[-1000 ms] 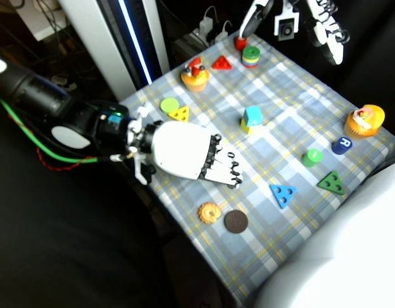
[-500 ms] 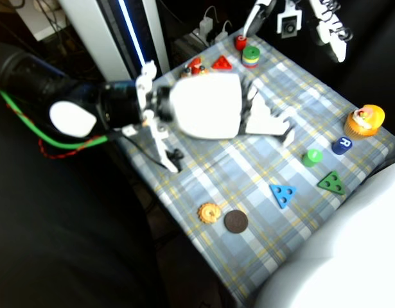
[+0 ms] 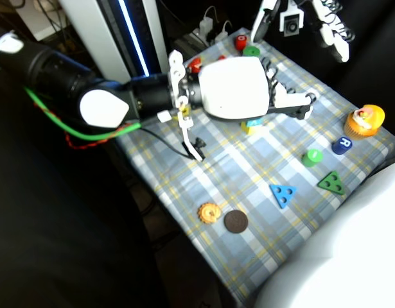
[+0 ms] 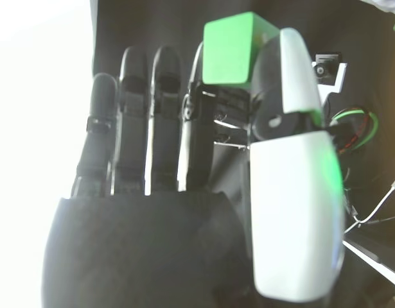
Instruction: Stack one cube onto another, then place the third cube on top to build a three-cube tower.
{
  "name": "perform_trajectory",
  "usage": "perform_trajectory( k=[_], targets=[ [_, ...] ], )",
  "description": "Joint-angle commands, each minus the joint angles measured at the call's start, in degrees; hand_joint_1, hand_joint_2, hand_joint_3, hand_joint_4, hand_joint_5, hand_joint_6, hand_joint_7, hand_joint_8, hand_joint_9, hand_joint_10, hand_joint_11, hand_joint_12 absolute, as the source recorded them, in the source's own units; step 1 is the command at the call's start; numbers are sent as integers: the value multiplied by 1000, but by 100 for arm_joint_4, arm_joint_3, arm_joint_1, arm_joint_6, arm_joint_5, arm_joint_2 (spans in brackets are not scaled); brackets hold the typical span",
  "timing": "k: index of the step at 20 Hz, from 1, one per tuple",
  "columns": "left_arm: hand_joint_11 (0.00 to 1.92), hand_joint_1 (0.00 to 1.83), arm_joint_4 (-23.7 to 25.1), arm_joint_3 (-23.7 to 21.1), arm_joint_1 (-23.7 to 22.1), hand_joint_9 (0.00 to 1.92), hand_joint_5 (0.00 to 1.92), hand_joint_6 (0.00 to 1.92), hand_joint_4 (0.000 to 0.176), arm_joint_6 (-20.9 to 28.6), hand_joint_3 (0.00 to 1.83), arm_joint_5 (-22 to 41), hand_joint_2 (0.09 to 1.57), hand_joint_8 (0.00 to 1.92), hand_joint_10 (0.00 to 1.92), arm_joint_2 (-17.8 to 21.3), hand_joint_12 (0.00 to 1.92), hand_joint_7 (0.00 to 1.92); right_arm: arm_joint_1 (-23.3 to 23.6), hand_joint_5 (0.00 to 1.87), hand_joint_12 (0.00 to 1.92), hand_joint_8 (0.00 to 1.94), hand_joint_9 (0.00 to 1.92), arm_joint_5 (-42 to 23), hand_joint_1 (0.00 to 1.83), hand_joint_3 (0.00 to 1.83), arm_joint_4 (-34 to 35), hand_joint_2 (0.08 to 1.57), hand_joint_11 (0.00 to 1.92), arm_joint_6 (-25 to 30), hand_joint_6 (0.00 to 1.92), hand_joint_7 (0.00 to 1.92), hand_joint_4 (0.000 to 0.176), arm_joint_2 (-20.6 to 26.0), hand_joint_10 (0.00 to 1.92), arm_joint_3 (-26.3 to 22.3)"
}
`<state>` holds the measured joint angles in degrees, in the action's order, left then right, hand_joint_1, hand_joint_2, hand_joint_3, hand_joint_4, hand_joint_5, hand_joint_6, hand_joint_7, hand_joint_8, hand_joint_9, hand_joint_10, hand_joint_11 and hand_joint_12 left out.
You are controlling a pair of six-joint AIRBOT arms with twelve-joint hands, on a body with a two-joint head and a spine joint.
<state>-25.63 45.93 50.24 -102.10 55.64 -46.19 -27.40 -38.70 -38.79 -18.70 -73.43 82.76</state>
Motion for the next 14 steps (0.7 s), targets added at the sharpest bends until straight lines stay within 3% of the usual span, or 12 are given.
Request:
perform_trajectory(
  k=[1,3,8,11,14],
  targets=[
    [0,817,126,25,-44,44,49,2,176,39,2,627,848,1,4,15,232,16,42,1146,1222,5,680,-545,1187,0,237,1042,0,41,691,875,0,-35,8,-5],
    [0,747,121,30,-45,63,63,2,176,39,2,598,860,2,5,15,302,26,6,1144,1140,3,667,-538,1186,0,237,1043,0,62,694,875,0,-51,3,-5],
    [0,675,105,49,-59,32,37,2,176,39,0,546,835,3,5,7,8,16,-106,1072,651,3,487,-519,1177,0,237,1074,0,109,818,825,0,-80,8,-5],
    [0,650,103,52,-64,12,53,6,176,39,0,540,830,0,0,9,0,10,-163,1063,635,3,463,-487,1177,0,237,1077,0,122,833,791,0,-106,5,5],
    [0,628,103,55,-75,4,55,4,176,39,0,537,827,3,1,4,0,18,-167,1051,814,6,558,-447,1178,0,237,1081,0,128,855,829,0,-130,22,35]
  ],
)
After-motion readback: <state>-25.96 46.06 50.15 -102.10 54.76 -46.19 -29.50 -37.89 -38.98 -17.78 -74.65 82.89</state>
